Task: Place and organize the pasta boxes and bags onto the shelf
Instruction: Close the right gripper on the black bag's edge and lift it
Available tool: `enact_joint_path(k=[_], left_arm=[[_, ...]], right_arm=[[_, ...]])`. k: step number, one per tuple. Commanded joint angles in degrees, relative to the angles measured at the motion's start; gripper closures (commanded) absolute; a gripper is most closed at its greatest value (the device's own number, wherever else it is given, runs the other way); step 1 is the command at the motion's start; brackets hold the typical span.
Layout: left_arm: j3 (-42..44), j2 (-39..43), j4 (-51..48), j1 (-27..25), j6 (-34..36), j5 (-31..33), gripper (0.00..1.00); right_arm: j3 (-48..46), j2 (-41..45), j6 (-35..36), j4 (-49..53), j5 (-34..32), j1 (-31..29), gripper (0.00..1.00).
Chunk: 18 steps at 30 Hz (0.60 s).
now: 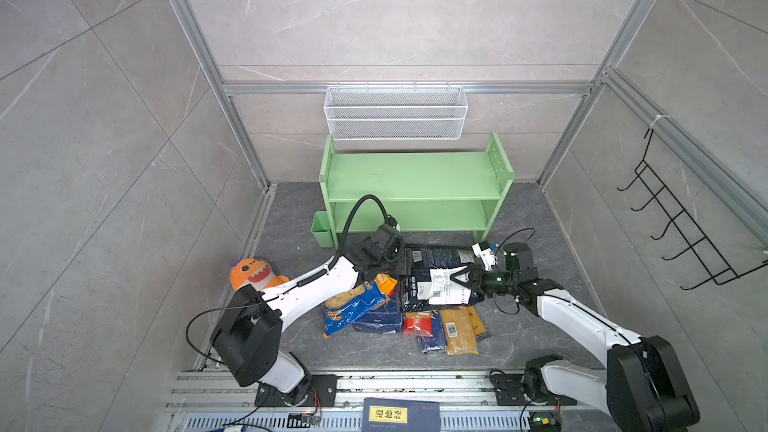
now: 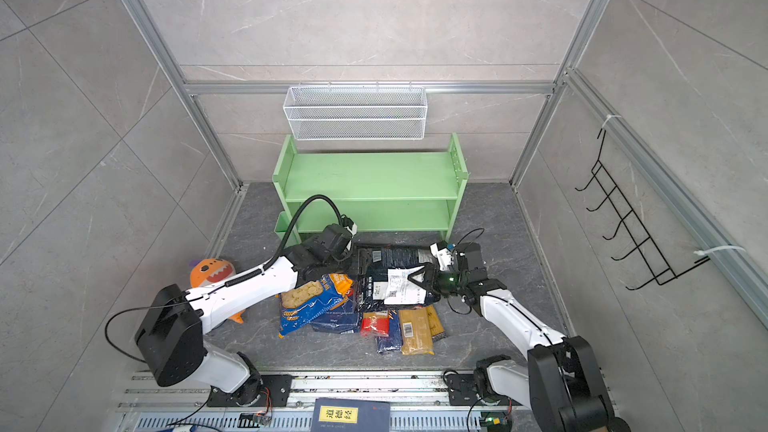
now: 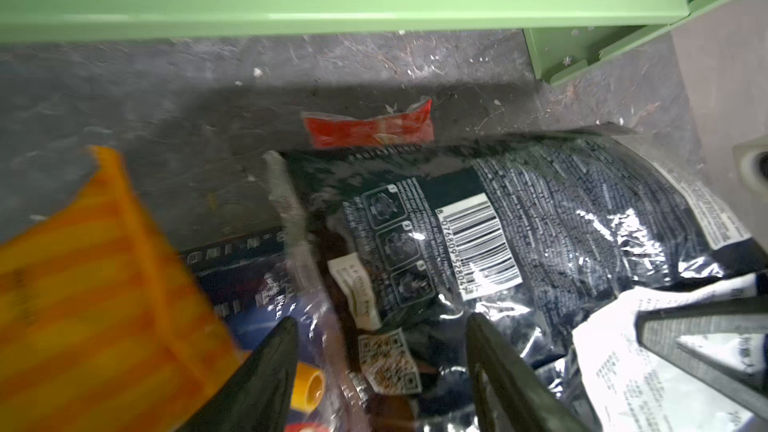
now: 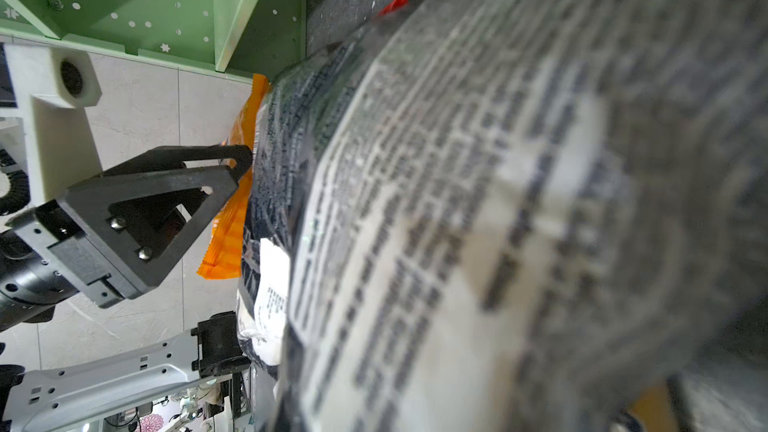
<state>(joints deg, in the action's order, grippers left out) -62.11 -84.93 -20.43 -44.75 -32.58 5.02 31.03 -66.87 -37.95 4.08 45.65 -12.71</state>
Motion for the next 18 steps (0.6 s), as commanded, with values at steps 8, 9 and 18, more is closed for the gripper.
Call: enact_joint_path(k=[8,9,18], left_arm=[[-2.3,11.6,-8.4,-0.1,2.8,9.8,0.21],[-2.3,12.1,-8.8,0.0,2.8,10.0,0.21],[-2.1,15.2,-11.1,0.3,2.5,10.8,0.2]], right_arm=[[6.7,8.7,-4.0,3.4,8.7,-0.6,0.89],[7.1,9.2,-4.2,3.7,8.9,-0.6,0.9],[11.2,13.3,-7.9,4.4,11.5,-0.6,0.95]])
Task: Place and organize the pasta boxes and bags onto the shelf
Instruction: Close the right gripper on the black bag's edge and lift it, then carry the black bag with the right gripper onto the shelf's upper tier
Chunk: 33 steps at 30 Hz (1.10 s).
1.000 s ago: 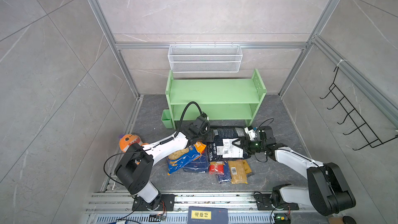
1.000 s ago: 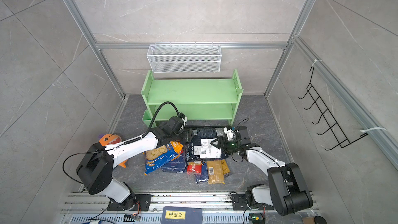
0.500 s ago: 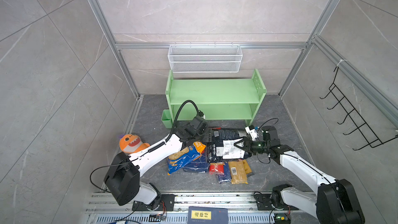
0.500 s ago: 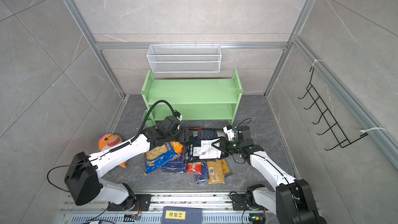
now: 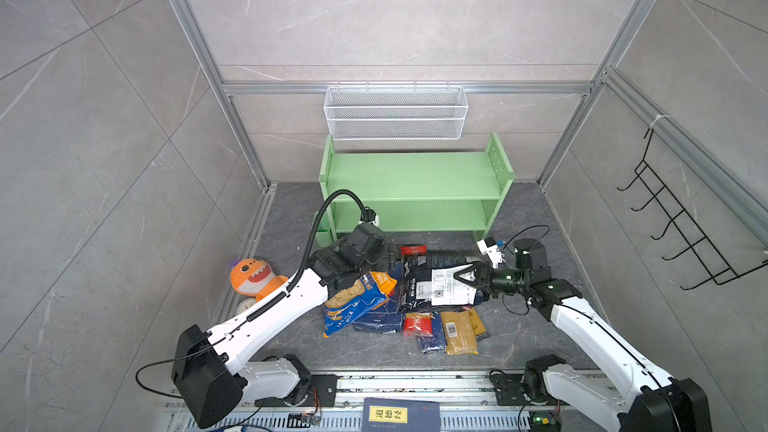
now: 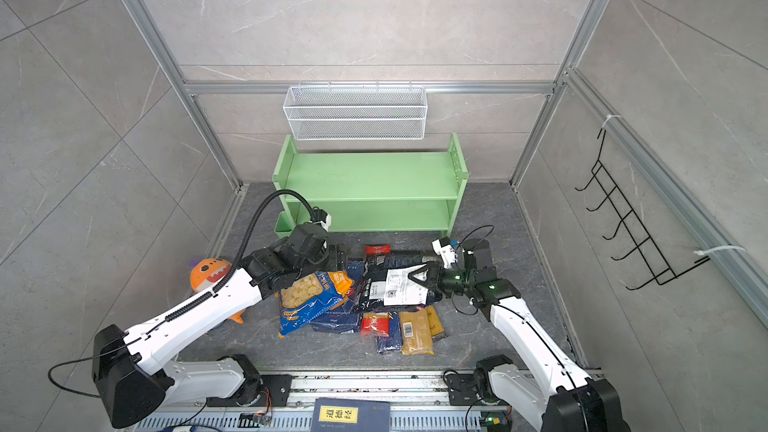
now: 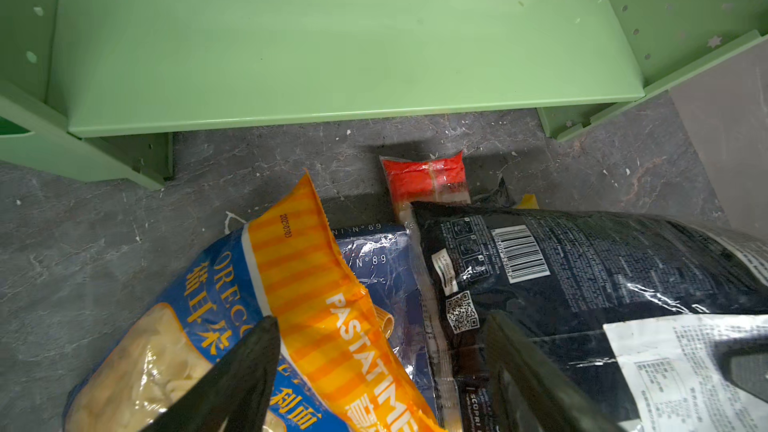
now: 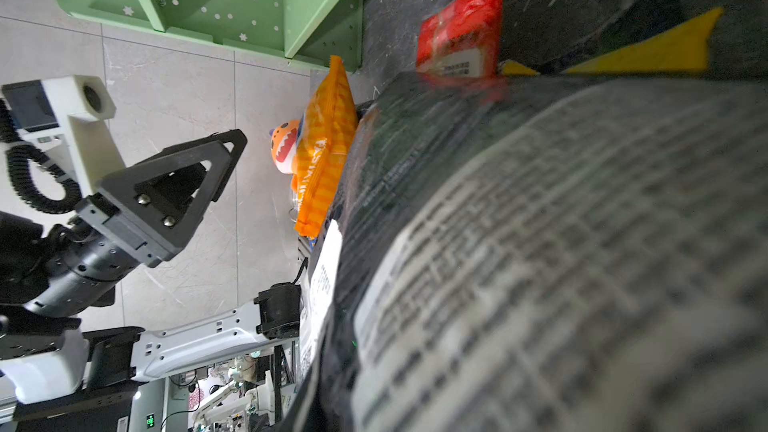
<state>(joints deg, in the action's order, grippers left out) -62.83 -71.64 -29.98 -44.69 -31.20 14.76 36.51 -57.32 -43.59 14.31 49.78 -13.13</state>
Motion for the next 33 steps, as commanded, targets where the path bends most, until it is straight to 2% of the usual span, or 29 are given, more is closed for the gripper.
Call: enact_joint_path(k=[1,7,11,17,29,33], left_arm=[[-1.4,2.1,-1.8,0.3,1.0,0.8,0.19],[-1.8,2.6,-1.9,1.0,0.0,-4.3,0.18],[-2.1,4.2,-2.5,1.6,-0.1,-5.3,0.17],[-0.7,8.3,-2.0,5.9,-1.5,-10.1,0.16],[-0.9,14.6,-5.9,9.4,-1.1,-11.2,0.14],[-1.1,15.8,-6.1,9.5,-0.4,-11.4,0.12]], right_arm=[[6.5,4.2,-2.5,-5.7,7.7,-0.2,0.95],[13.0,6.1,-1.3,-0.8,8.0,-0.2,0.95],[17.9,6.4,-1.1,1.5,8.1,-0.3,0.95],[26.1,4.9,-1.0,4.5,9.0,-0.3,0.94],[40.9,-0.4,-4.5,4.0,11.1,-1.5,0.93],[47.1,-3.4,-1.9,7.2,9.3,-2.1,0.93]])
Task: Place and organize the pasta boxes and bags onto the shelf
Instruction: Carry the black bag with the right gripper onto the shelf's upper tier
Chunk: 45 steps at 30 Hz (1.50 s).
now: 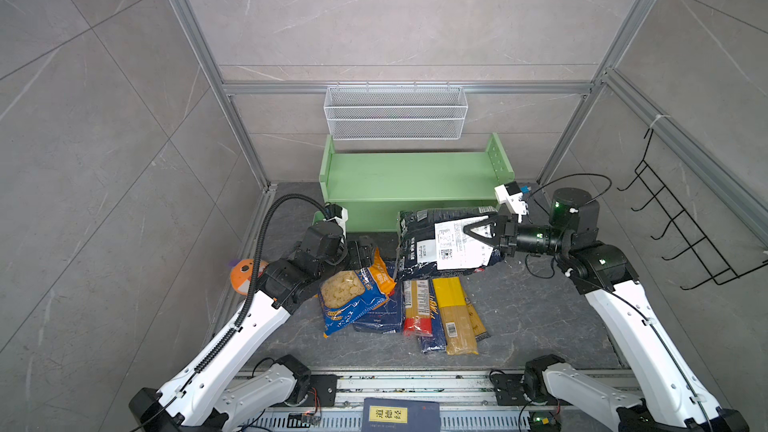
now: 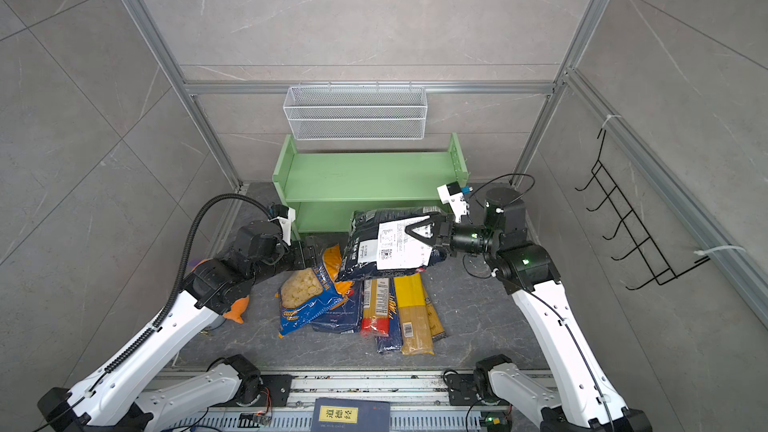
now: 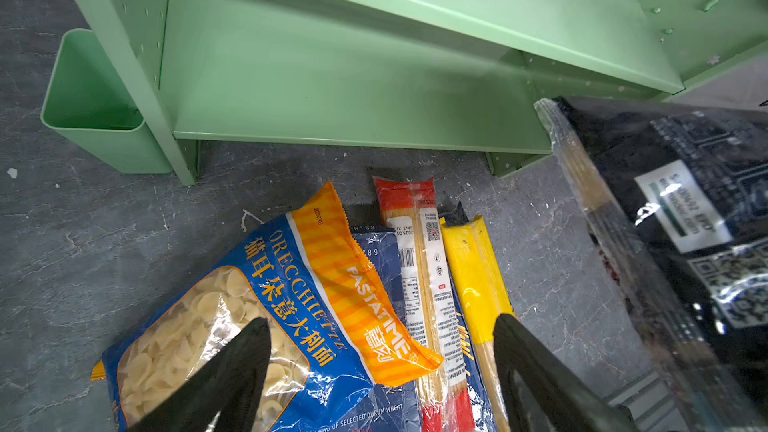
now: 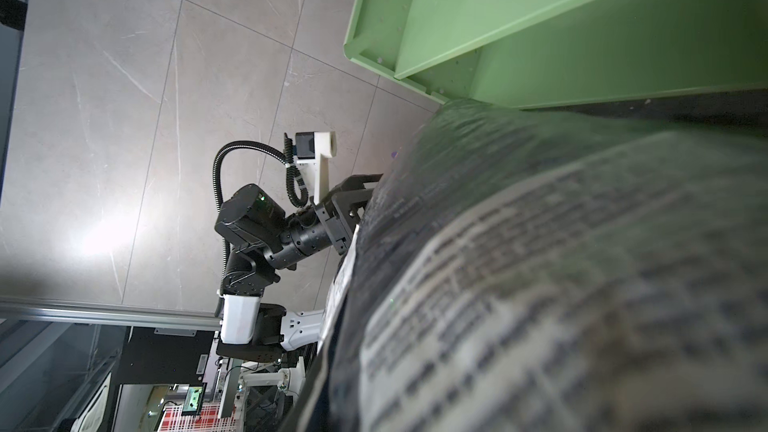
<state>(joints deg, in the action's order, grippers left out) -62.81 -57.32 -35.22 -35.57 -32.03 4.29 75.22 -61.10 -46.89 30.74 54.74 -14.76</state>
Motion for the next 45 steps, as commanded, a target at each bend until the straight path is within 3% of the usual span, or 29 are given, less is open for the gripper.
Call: enact_joint_path(k=[1,12,21,35,40,45], left_arm=[[-1.1,1.7,-0.8,0.3,0.6,-0.9,0.11],[-3.0,3.1,-3.2,1.3,2.4,0.4,0.06],[-5.3,10.2,-7.4,1.5,3.1,6.9,0.04],[-5.6,13.4,-10.8,1.6,4.4,11.8,0.03],[-4.1,13.9,-11.3,1.6,4.6,12.3,0.02],[-2.5,14.5,-11.3,1.6,4.0,12.2,0.02]], right_arm=[[10.6,-1.0,2.8,-7.4,4.0,-0.6,0.94],[30.2,-18.8,6.1,-6.4,2.8,-2.5,0.94],[46.8,-36.3,8.9,-6.1,2.4,-3.6,0.93],[72.8,-62.1,7.3,-2.3,1.0,-11.0,0.92],[87.2,-72.4,3.7,-0.3,1.4,-11.9,0.91],[93.6,-78.9,1.3,-0.3,1.4,-11.9,0.88]])
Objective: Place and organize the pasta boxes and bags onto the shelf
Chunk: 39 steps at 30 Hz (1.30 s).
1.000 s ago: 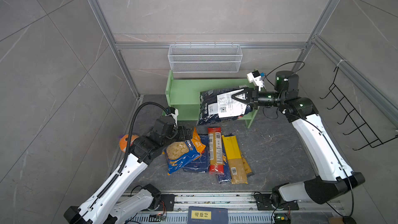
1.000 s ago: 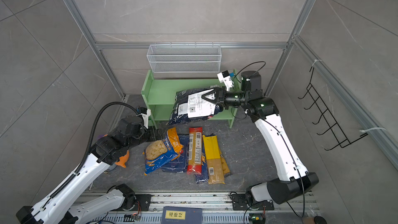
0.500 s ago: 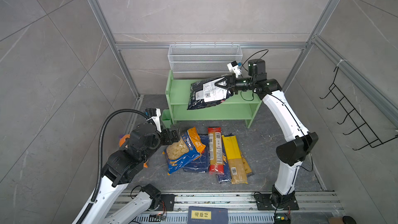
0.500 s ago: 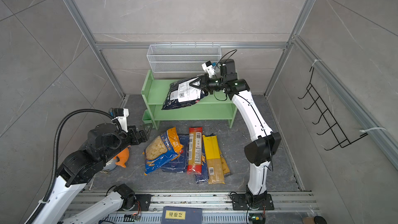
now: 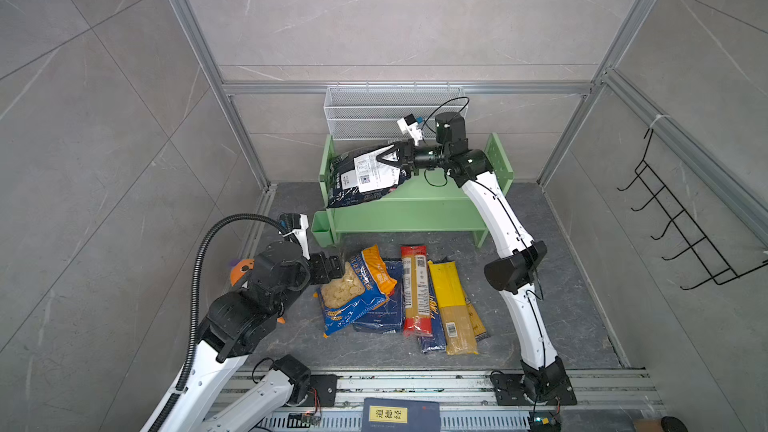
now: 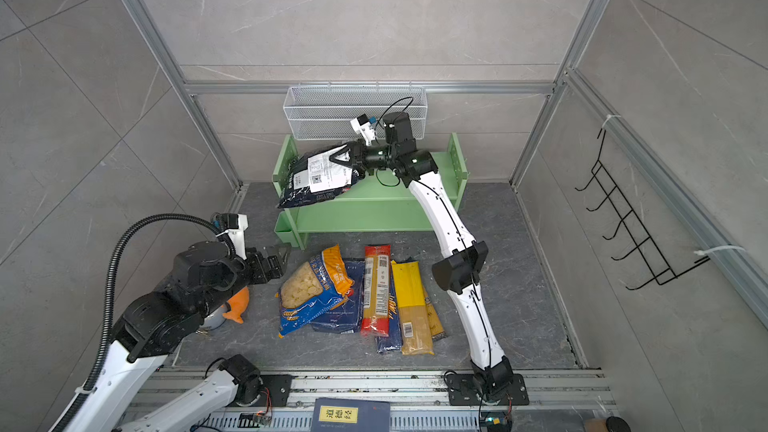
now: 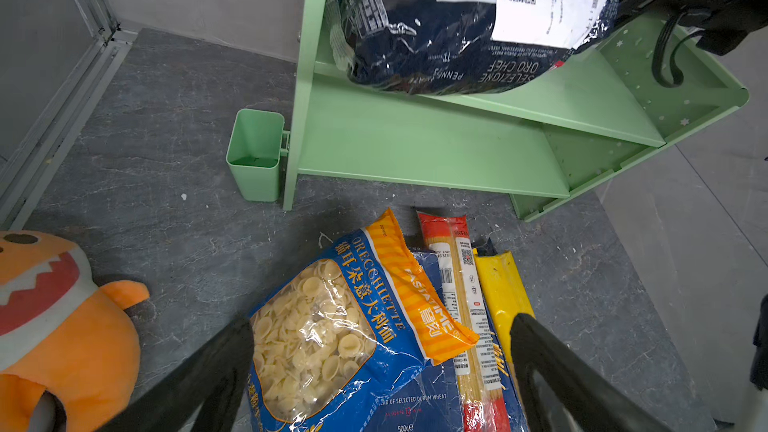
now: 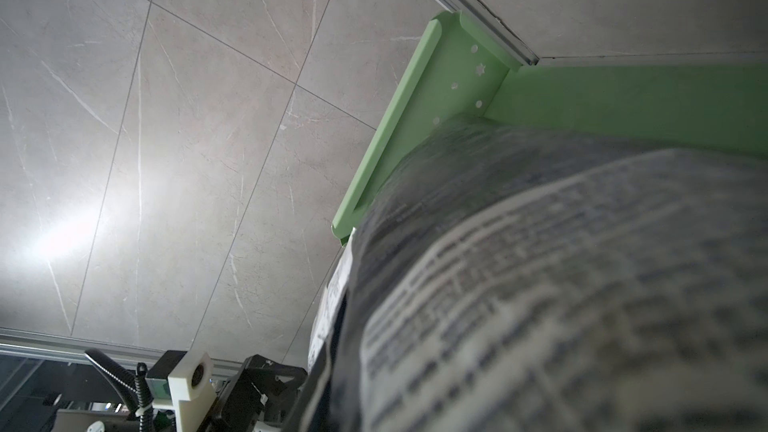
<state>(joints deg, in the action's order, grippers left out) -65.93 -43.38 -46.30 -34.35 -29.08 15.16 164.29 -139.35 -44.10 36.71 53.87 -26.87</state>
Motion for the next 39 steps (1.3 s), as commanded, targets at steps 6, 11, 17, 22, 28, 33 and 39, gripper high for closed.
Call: enact_joint_path(k=[6,11,17,22,28,33,39], left_arm=[[0.9,0.2,-0.2,0.4,1.1,1.0,0.02],[0.7,-0.7,-0.4,0.4,1.6,1.4,0.01],[-0.3,-4.8,1.2,0.6,1.2,-0.1,0.01],[-1.3,-9.0,4.2,1.0,0.9,-2.5,0.03],[-3.3,-14.4,7.4,2.4,0.9,-6.1,0.19],[-5.4,-18.1,9.5,3.7,1.0,-8.5,0.24],[-7.9,-21.3,11.7,6.4,1.9,-8.9,0.32]], right_arm=[[0.7,-1.2,0.6,-5.5,1.1,0.5,0.83],[0.3,-1.3,4.8,0.3,-1.1,1.0,0.77],[0.6,-1.0,12.4,9.3,-6.7,1.4,0.59],[0.0,1.5,21.5,20.0,-14.4,1.5,0.45],[-6.6,7.3,26.8,24.7,-21.2,1.5,0.41],[-14.6,13.2,28.9,23.8,-25.6,1.5,0.38],[-27.7,20.9,29.0,18.5,-26.2,1.5,0.4]])
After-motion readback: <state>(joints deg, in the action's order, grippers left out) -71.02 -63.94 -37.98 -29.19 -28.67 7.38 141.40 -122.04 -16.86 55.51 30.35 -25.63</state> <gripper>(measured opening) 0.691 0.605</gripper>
